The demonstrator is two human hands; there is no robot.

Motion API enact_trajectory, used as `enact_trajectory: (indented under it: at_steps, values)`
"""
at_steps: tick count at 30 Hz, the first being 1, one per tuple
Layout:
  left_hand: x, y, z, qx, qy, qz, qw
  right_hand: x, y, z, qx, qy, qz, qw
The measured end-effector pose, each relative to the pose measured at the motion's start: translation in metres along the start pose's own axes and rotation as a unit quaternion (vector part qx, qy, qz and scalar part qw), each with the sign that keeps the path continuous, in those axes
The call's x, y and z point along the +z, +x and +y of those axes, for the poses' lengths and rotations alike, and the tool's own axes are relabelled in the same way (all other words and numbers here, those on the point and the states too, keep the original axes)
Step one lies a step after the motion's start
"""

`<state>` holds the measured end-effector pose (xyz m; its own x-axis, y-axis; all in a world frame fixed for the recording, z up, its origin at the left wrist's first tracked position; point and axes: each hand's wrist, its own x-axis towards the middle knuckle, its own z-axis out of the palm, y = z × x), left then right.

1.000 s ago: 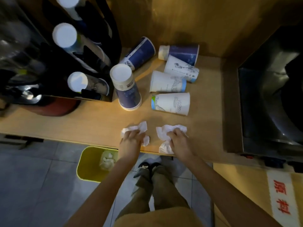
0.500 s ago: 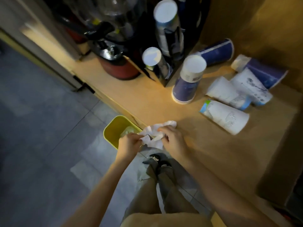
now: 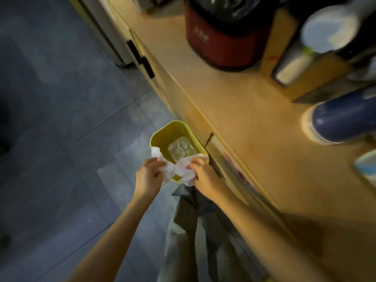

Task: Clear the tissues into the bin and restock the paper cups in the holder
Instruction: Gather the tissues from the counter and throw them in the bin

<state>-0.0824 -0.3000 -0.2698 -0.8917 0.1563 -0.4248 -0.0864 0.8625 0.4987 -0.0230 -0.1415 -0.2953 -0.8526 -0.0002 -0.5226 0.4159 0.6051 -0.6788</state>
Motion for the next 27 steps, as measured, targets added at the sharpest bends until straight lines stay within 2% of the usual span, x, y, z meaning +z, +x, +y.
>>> enact_trajectory:
  at_steps: [9,15,18,21,23,27]
  values:
    - [0.08,0.096,-0.067,-0.049,-0.008,-0.028,0.998,0.062,0.115,0.071,0.062,-0.05,-0.03,0.996]
    - [0.16,0.131,-0.108,-0.02,0.016,-0.086,0.996,0.097,0.17,0.131,0.139,-0.034,-0.06,0.988]
    - [0.194,0.144,-0.122,0.001,0.029,-0.101,0.994,0.12,0.191,0.156,0.171,-0.073,-0.132,0.974]
    - [0.219,0.15,-0.131,-0.003,0.05,-0.131,0.99,0.128,0.202,0.163,0.16,-0.093,-0.183,0.966]
    - [0.227,0.153,-0.136,0.01,0.111,-0.152,0.982,0.129,0.206,0.164,0.156,-0.094,-0.195,0.964]
    - [0.224,0.148,-0.137,0.013,0.154,-0.197,0.968,0.124,0.205,0.16,0.159,-0.085,-0.167,0.969]
